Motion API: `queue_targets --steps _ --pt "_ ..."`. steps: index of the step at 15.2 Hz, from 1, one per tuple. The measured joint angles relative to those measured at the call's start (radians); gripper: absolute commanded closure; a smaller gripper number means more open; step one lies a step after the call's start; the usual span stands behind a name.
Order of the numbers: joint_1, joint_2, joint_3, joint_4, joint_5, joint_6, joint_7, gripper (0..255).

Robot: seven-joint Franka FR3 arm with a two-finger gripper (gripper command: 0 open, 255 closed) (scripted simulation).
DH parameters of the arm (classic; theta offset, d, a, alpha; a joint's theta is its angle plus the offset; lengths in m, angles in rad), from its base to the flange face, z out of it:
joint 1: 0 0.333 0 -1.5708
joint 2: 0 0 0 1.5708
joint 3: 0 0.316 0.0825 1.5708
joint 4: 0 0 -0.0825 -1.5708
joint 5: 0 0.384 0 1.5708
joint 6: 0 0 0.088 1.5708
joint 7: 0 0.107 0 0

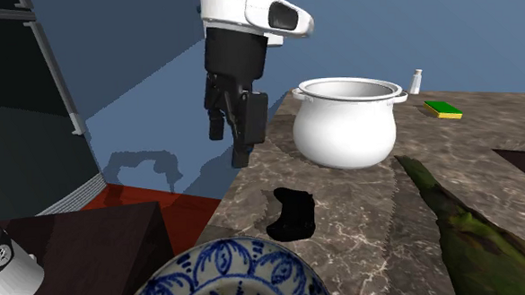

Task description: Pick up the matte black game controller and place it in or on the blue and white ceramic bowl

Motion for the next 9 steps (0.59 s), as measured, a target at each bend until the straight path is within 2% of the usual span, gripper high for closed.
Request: queue_targets --steps 6,9 --pt "-0.01 0.261 0.002 0.23 0.037 -0.005 -0.147 0" --pt "-0.013 0.317 0.007 0.266 0.044 0.007 -0.175 0"
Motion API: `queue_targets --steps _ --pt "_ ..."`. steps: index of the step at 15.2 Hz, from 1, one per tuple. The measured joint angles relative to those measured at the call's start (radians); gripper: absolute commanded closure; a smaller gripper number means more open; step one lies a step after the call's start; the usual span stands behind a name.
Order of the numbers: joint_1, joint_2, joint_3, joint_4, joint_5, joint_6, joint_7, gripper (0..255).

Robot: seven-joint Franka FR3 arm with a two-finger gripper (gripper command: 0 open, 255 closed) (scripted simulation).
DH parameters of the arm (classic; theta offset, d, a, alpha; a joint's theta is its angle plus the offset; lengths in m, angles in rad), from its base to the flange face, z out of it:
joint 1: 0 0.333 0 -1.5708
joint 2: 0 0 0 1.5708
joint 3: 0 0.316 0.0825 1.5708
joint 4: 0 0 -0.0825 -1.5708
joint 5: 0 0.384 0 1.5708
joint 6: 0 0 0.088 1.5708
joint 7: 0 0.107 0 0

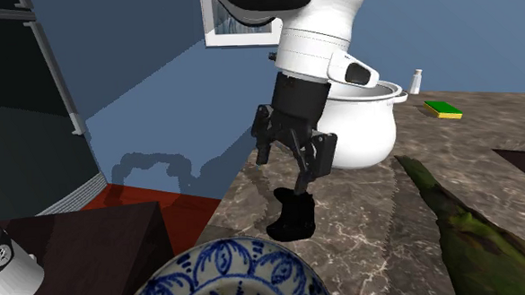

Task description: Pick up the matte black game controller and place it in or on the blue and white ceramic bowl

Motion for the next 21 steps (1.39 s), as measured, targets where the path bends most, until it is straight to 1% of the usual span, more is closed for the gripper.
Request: queue_targets --steps 7,12,13,14,16,17,19,21 --pt "0.0 0.006 0.002 -0.062 0.001 0.083 -0.004 0" --pt "0.0 0.005 0.002 -0.064 0.001 0.09 -0.005 0" --pt "0.0 0.007 0.002 -0.062 0.001 0.09 -0.005 255" --pt "-0.001 0.006 0.001 -0.059 0.0 0.097 -0.003 255" --pt "-0.002 0.009 -0.001 -0.053 -0.001 0.174 -0.002 255" --pt "-0.004 0.011 -0.003 -0.047 -0.002 0.178 -0.005 255" --pt "-0.004 0.016 -0.002 -0.03 0.0 0.145 -0.003 255" --pt "-0.005 0.023 -0.001 -0.015 0.002 0.081 -0.008 255"
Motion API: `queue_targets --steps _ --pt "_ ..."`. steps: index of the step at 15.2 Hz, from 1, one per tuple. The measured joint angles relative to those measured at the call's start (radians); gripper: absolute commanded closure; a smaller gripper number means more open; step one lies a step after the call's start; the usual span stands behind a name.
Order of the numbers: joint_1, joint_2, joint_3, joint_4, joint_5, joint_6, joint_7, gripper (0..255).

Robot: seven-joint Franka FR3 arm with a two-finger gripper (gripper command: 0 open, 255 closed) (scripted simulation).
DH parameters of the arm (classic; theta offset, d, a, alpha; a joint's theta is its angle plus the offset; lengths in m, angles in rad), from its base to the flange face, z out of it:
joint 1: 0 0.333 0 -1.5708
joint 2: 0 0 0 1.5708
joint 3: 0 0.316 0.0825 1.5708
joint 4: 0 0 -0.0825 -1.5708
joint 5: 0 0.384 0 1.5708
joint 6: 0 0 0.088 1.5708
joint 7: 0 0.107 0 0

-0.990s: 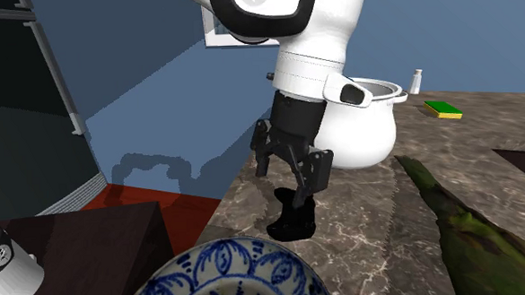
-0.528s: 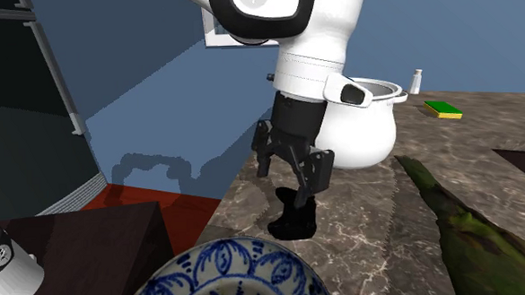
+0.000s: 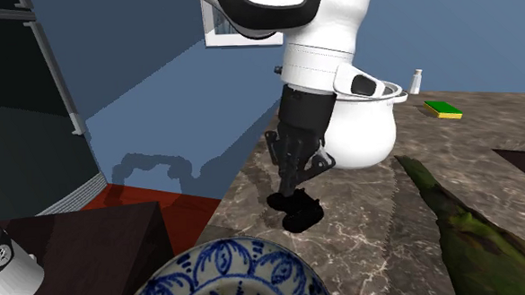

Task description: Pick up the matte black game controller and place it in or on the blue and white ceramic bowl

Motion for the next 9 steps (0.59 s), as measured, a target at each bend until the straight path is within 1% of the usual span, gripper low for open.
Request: queue_targets --steps 1,2,3,4,5,6,8,9 --pt "-0.001 0.006 0.0 0.007 0.001 -0.014 -0.003 255" --pt "-0.001 0.005 0.0 0.008 0.001 -0.014 -0.003 0" --pt "0.0 0.003 0.001 0.01 0.002 -0.013 -0.003 0" --pt "-0.013 -0.016 0.004 -0.021 -0.001 0.02 -0.052 0" --pt "-0.035 -0.042 0.009 -0.059 0.0 0.068 -0.166 0" --pt "-0.063 -0.068 0.015 -0.095 0.01 0.122 -0.312 0" --pt "-0.119 -0.098 0.026 -0.15 0.051 0.224 -0.622 0" --pt "-0.131 -0.099 0.03 -0.16 0.063 0.25 -0.7 0"
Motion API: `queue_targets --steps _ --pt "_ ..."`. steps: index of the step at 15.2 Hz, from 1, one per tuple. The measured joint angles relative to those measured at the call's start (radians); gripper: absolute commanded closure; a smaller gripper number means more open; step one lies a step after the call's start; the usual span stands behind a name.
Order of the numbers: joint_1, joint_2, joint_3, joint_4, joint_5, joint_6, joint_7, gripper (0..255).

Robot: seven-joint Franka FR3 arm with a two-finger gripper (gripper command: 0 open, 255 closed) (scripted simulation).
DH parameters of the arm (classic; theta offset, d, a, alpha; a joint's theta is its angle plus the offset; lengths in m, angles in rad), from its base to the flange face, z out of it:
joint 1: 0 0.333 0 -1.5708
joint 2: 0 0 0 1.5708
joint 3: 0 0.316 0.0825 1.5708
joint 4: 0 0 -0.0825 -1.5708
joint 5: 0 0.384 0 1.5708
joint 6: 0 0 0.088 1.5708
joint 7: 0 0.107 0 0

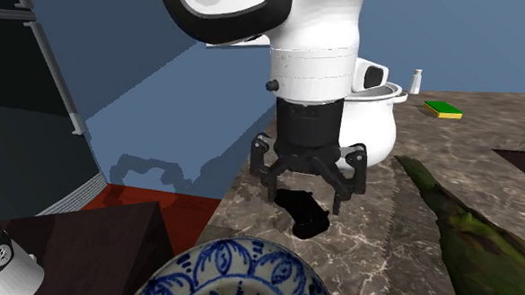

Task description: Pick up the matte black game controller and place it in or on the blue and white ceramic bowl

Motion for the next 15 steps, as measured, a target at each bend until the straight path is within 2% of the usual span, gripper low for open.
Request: queue_targets --steps 3,8,13,14,15 --pt "-0.011 0.008 0.004 -0.03 0.013 0.054 -0.074 0" --pt "-0.013 0.039 0.007 -0.043 0.021 0.099 -0.089 0" --pt "-0.012 0.041 0.008 -0.048 0.022 0.106 -0.089 0" --pt "-0.012 0.041 0.008 -0.048 0.022 0.106 -0.089 255" --pt "-0.012 0.041 0.008 -0.047 0.022 0.106 -0.089 255"
